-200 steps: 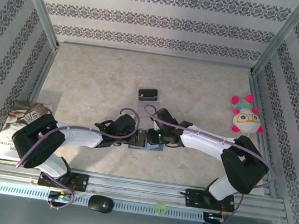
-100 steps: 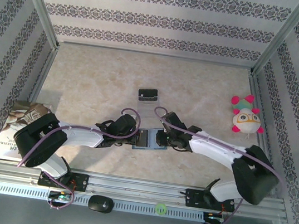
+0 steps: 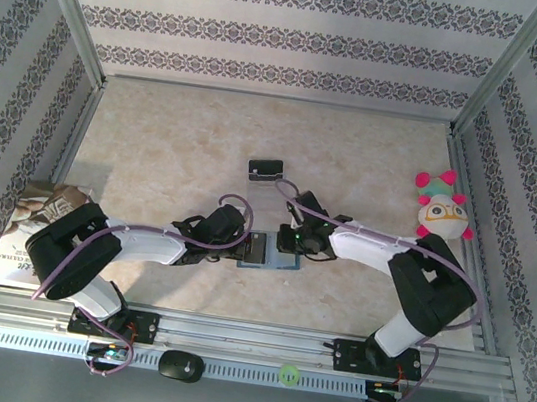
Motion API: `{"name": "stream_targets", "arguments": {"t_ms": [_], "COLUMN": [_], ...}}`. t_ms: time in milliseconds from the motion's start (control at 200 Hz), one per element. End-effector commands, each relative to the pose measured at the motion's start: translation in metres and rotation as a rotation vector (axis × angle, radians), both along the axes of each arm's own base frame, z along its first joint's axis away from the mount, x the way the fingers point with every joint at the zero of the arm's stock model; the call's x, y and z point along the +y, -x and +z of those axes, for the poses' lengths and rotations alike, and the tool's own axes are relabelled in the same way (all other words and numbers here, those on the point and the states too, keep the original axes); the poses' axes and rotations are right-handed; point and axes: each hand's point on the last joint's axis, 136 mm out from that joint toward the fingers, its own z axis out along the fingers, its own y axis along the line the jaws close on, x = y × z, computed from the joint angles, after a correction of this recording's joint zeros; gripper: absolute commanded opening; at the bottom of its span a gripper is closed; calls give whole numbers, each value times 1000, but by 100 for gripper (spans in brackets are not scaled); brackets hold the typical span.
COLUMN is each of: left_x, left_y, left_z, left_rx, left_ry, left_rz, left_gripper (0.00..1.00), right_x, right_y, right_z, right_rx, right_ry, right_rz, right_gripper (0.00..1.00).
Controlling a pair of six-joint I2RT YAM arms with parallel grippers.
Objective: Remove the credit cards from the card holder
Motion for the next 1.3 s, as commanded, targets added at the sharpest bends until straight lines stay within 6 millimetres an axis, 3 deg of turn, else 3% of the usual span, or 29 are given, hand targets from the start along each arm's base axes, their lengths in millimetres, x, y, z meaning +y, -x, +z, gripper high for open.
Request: {"name": "stream_targets", "arguments": {"t_ms": [0,75,220,325,505,724,1094,1299], "left_x": [6,5,7,6,8,12,15,15], "left_y": [3,1,0,1,1,3,5,7], "left_z": [-15,-16,-19,-19,-21,-27,-28,-29], "left_rx": [24,25,35,39,41,55,58,60], "left_ry": [-35,-33,-28,-22,-28,-41,-43,-41], "left_rz": [-14,-15,-12,-16,-11,-2,4,4], "left_gripper": [0,0,0,0,0,0,0,0], "right_x": [-21,-16,1,26,51,37,29,34], "right_y": [18,14,3,5,15,16,13,12], "right_z": [-25,-10,51,76,54,28,10,8], "right_rx": [90,40,-157,-170,-12,49,100,106], "right_ry": [91,58,-21,-143,-232,-183,-149,-172], "right_rz": [-43,-28,23,76,92,42,12,26], "right_gripper": [13,13,21,27,25,22,21,20]}}
